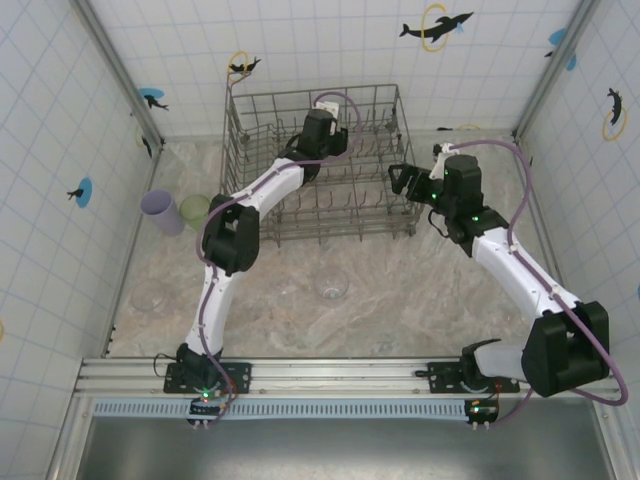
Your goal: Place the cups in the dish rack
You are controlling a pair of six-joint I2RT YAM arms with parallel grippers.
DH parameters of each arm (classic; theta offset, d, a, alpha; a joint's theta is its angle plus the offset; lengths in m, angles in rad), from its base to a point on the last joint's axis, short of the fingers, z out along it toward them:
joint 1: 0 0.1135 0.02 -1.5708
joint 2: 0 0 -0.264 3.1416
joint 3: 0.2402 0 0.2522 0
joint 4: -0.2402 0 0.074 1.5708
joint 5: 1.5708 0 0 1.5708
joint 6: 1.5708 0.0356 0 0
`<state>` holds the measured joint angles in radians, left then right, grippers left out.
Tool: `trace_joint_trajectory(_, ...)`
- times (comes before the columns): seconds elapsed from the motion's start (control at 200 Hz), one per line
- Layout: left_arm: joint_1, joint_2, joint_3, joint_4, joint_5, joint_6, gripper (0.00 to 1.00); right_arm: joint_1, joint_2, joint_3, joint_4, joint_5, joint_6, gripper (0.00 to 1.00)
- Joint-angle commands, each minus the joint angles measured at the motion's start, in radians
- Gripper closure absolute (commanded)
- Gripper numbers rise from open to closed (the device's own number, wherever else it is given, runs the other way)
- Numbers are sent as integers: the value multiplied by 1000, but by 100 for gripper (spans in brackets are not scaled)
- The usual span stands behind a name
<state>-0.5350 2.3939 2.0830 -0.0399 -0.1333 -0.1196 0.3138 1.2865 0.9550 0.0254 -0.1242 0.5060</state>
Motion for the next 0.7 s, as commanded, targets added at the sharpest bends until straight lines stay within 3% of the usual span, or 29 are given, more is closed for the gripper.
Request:
trace_joint_trajectory(0.0, 3, 33, 22, -5, 37, 28, 80, -4, 13, -17, 21, -3, -9, 1)
trace_joint_trajectory(0.05, 3, 34, 20, -5, 33, 29, 67, -3, 14, -16, 24, -5, -9, 1)
trace_joint_trajectory(0.12, 4, 33, 18, -3, 39, 31, 62, -2, 16, -14, 25, -6, -9, 1)
trace_joint_trajectory(0.19, 2, 31, 15, 0, 45, 32, 51, -4, 16, -13, 25, -6, -8, 1)
trace_joint_trajectory(0.475, -8, -4, -8, 40, 20, 88, 46, -2, 11, -13, 28, -8, -3, 1)
trace_joint_trajectory(0.636, -43, 3, -9, 49, -33, 225, 62, -3, 8, -14, 28, -8, -3, 1)
trace_joint_trajectory(0.696, -63, 12, -8, 56, -86, 288, 63, -2, 9, -15, 28, -8, -2, 1)
